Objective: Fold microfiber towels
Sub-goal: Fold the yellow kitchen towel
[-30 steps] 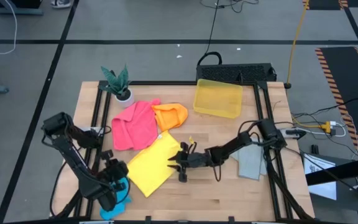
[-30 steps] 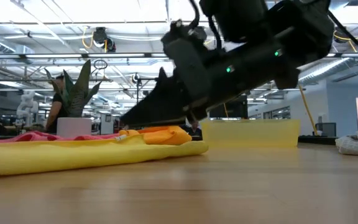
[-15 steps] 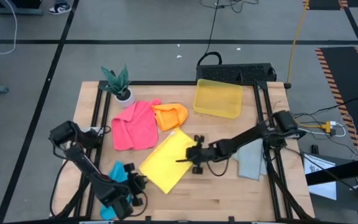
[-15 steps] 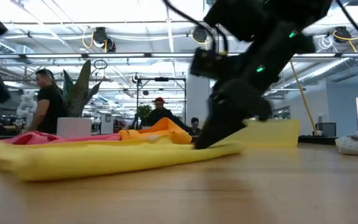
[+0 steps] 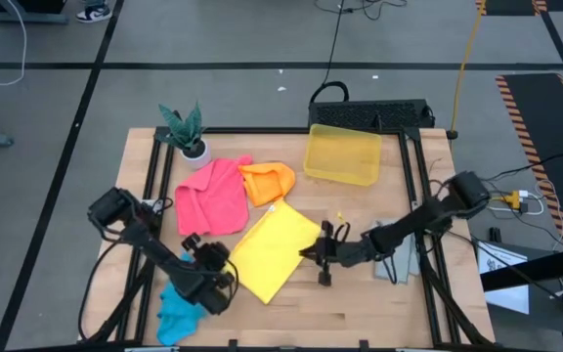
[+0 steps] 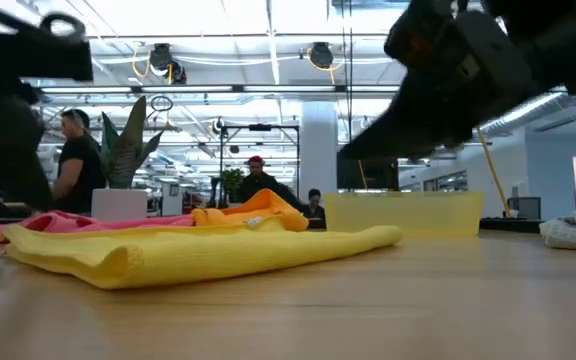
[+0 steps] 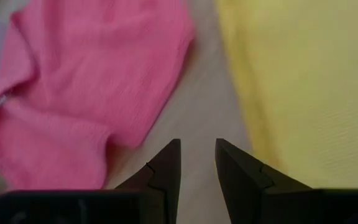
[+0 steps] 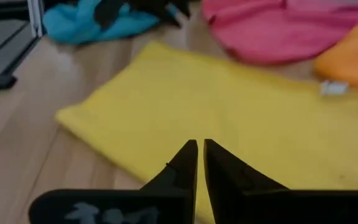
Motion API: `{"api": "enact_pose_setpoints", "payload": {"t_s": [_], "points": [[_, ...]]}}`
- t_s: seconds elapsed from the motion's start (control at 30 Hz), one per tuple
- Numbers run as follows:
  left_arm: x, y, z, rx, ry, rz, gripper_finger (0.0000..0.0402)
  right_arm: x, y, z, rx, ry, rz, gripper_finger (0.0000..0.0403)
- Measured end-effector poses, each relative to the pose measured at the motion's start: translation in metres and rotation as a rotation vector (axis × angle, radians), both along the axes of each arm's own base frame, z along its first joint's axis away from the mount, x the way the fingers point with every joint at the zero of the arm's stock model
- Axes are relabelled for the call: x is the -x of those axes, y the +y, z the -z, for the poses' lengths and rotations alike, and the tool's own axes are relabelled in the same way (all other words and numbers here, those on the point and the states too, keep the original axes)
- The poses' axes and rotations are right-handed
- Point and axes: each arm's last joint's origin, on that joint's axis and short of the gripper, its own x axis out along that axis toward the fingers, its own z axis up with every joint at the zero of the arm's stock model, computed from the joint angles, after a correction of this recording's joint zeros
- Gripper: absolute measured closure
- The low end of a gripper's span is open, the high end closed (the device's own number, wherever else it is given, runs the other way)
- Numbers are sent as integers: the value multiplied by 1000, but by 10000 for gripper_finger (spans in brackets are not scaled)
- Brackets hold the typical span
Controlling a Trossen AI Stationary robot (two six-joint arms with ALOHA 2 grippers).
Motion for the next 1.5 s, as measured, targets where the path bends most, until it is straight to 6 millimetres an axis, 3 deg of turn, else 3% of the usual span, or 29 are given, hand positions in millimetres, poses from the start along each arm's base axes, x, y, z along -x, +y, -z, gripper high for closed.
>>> {"api": "enact_pose_setpoints", "payload": {"t_s": [0.17, 0.33, 0.5, 0.6, 0.7, 0.8, 0.93, 1.13, 1.3, 1.5], "points": [[-5, 7, 14, 92, 56, 54, 298, -10, 5, 31, -2, 68, 12, 385], [-8, 4, 29, 176, 32, 210, 298, -13, -4, 42, 27, 136, 43, 385], [-12, -18, 29, 255, -99, 310, 298, 5, -28, 35, 110, 286, 208, 385], [-21, -38, 26, 316, -232, 455, 298, 19, -38, 25, 120, 279, 305, 385], [-31, -57, 20, 383, -358, 614, 298, 30, -39, 14, 83, 210, 307, 385], [-36, -66, 11, 320, -443, 755, 298, 37, -27, 8, 69, 133, 233, 385], [-39, -56, 12, 188, -452, 694, 298, 32, 4, 3, 45, 32, 70, 385], [-44, -12, 25, 165, -327, 395, 298, -1, 40, 19, 63, 44, 5, 398], [-51, 3, 42, 253, -337, 430, 298, -18, 38, 34, 43, 161, -11, 400], [-63, -10, 51, 284, -465, 597, 298, 2, 26, 22, 13, 372, 46, 400]]}}
